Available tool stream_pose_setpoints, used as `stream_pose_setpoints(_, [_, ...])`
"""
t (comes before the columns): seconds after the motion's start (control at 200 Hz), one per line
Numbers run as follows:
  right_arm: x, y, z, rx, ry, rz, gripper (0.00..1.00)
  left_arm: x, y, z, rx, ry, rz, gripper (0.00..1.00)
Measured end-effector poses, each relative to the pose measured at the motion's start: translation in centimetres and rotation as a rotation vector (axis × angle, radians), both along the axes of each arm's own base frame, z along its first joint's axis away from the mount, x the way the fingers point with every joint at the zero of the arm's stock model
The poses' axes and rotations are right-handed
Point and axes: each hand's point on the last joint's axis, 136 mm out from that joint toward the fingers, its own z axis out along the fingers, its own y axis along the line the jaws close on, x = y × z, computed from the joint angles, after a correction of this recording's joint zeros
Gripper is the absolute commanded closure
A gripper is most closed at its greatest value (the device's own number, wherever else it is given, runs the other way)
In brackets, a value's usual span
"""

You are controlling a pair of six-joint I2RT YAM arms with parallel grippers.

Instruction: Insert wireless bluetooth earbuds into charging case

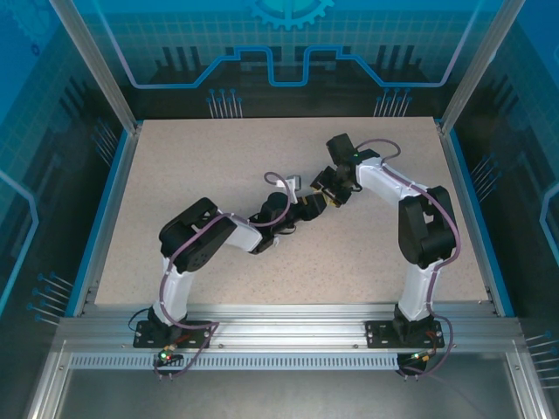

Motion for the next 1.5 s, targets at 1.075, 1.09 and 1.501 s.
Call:
stream_pose_setpoints(1.075, [0.5, -0.1, 1.0, 0.016, -0.033, -0.006, 0.45, 0.9, -0.2, 0.0, -0.039, 0.02, 0.034, 0.65])
stream_pose_setpoints(1.09, [0.5, -0.1, 1.0, 0.017, -0.034, -0.006, 0.45, 0.9, -0.2, 0.0, -0.039, 0.02, 0.034, 0.66])
stream_pose_setpoints(1.501, [0.6, 0.0, 1.3, 0.024, -0.04, -0.004, 0.45, 1.3, -0.5, 0.1, -0.047, 0.016, 0.034, 0.63])
